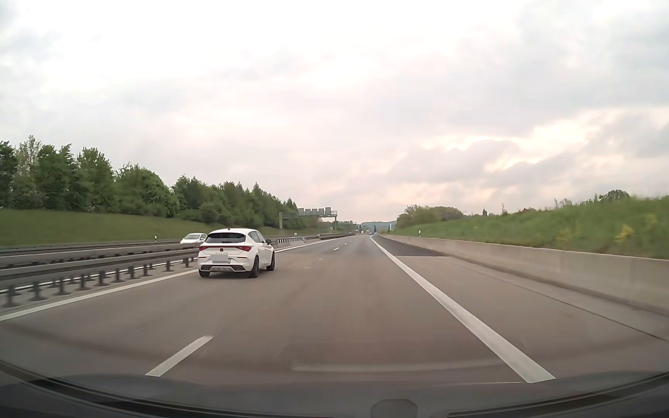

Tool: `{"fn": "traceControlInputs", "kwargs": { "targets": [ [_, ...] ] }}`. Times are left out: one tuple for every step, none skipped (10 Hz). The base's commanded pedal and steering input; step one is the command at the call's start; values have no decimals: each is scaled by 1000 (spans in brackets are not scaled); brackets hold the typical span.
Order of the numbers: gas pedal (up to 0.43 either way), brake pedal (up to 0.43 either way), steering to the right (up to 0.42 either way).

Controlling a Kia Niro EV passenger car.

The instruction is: Follow the waypoints while adhering to traffic rules and regulations

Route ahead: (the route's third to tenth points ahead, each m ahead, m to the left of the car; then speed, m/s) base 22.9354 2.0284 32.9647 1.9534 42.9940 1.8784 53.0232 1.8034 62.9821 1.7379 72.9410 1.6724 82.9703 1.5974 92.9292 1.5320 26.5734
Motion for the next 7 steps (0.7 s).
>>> {"fn": "traceControlInputs", "kwargs": {
  "targets": [
    [228,0,-1],
    [228,0,-1],
    [228,0,-1],
    [220,0,-1],
    [197,0,-1],
    [197,0,-1],
    [197,0,-1]
  ]
}}
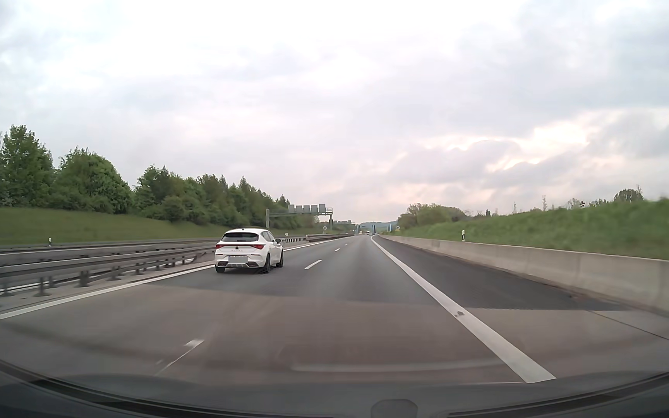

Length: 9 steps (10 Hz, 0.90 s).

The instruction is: Follow the waypoints while adhering to traffic rules and regulations

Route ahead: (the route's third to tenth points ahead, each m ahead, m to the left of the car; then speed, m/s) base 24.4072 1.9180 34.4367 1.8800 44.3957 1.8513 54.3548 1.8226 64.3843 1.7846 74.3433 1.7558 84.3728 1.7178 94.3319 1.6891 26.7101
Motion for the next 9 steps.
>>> {"fn": "traceControlInputs", "kwargs": {
  "targets": [
    [197,0,-1],
    [197,0,-1],
    [197,0,-1],
    [189,0,-1],
    [189,0,-1],
    [189,0,-1],
    [189,0,-1],
    [189,0,-1],
    [189,0,-1]
  ]
}}
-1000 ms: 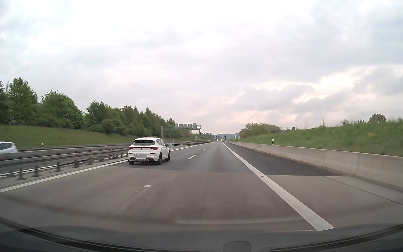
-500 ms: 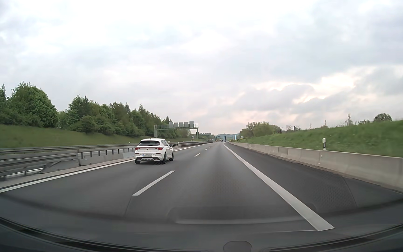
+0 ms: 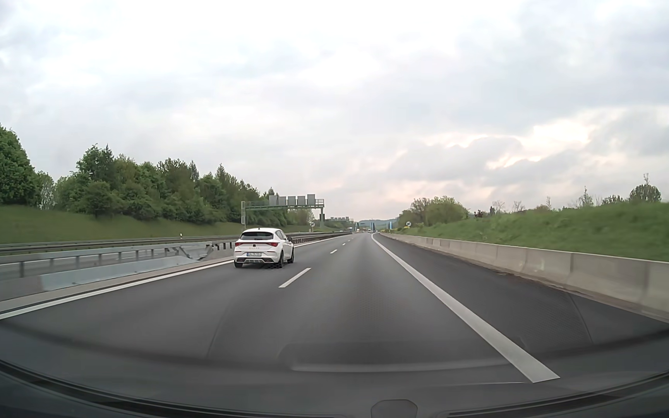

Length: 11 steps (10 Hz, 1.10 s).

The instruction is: Follow the waypoints while adhering to traffic rules and regulations

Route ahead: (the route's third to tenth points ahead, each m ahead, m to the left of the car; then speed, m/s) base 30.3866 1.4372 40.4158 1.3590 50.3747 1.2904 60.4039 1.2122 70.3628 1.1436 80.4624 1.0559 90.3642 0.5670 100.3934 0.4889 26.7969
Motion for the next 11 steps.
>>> {"fn": "traceControlInputs", "kwargs": {
  "targets": [
    [189,0,-1],
    [189,0,-1],
    [189,0,-1],
    [189,0,-1],
    [177,0,0],
    [177,0,0],
    [177,0,0],
    [177,0,0],
    [169,0,0],
    [169,0,0],
    [169,0,0]
  ]
}}
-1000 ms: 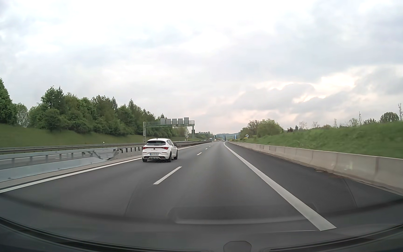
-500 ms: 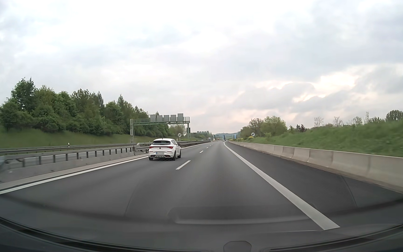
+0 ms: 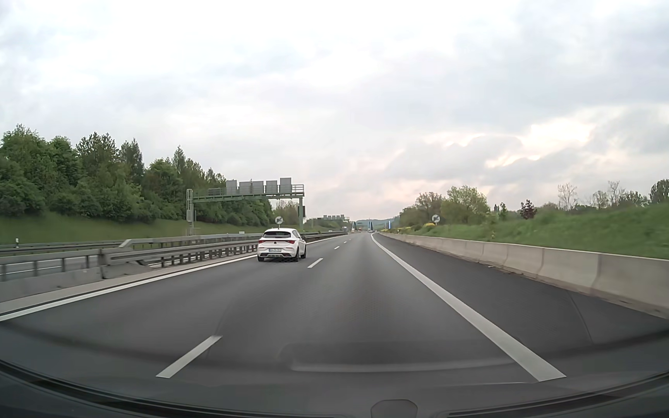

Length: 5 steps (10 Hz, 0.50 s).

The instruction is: Follow the waypoints while adhering to traffic rules and regulations

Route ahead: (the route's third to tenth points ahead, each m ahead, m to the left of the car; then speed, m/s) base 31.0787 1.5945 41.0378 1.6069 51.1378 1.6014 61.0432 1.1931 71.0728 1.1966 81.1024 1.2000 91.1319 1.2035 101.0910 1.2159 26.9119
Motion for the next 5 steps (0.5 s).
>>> {"fn": "traceControlInputs", "kwargs": {
  "targets": [
    [169,0,0],
    [169,0,0],
    [169,0,0],
    [169,0,0],
    [169,0,0]
  ]
}}
